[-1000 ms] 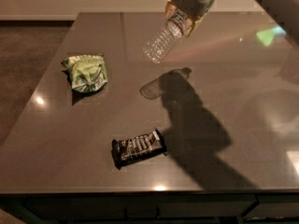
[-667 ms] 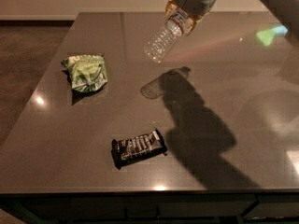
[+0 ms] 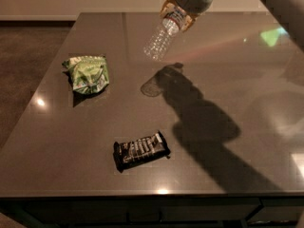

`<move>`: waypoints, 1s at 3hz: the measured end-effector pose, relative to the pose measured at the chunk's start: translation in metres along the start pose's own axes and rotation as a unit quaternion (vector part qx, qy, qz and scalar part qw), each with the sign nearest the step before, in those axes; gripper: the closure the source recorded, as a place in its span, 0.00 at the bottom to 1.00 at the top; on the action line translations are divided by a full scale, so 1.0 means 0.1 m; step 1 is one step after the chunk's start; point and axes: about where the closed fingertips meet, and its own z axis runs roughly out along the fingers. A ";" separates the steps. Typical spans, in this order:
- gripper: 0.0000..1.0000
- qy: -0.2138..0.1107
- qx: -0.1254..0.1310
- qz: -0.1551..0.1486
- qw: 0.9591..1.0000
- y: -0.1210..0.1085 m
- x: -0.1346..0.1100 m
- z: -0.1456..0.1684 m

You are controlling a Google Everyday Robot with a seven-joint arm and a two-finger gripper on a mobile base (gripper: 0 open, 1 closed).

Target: Place water bottle upright

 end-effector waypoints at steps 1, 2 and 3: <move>1.00 -0.002 0.033 -0.032 0.999 -0.10 0.06 0.08; 1.00 -0.006 0.076 -0.051 0.996 -0.17 0.12 0.13; 1.00 -0.003 0.125 -0.072 0.990 -0.20 0.14 0.14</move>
Offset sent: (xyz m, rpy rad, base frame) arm 0.0299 0.0106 0.0113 0.1347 -0.1619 0.2375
